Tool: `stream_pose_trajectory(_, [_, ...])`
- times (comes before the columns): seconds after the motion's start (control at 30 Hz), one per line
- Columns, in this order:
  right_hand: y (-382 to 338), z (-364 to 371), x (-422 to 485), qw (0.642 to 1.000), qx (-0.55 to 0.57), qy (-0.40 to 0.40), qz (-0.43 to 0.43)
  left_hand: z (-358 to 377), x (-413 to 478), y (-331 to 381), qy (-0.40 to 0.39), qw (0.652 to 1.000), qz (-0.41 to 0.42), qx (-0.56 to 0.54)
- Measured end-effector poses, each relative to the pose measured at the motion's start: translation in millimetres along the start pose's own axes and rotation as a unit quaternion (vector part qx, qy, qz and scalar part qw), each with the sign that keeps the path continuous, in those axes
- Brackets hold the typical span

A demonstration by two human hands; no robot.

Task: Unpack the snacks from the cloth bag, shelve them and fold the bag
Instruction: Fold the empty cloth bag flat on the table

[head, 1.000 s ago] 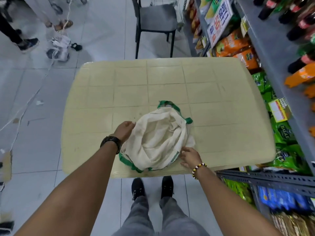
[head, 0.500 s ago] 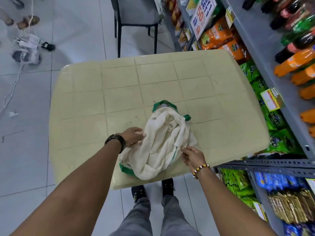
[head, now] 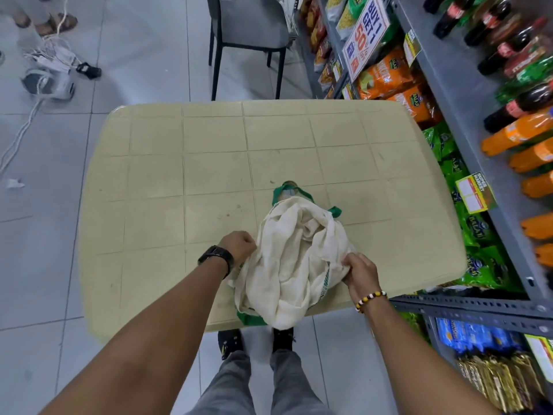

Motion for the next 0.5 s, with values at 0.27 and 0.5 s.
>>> stream_pose_trajectory(0.27, [-41,-18,12,0.96,-0.261,-0.026,-0.103,-43,-24,3,0.206,0.973,-0.041,-0.094])
stream_pose_trajectory(0.5, [-133,-39,17,0.84,-0.473,0.05,-0.261,-116,-57,25,0.3,0.95,-0.017,0.089])
Point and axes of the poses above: each hand's wrist, its own x-axis towards the middle knuckle, its own z-axis out of the palm, y = z × x, the point moved 2 cm from there along x, towards the middle knuckle, and after that the axes turned 1 degree about -y, right-handed, at the moved point
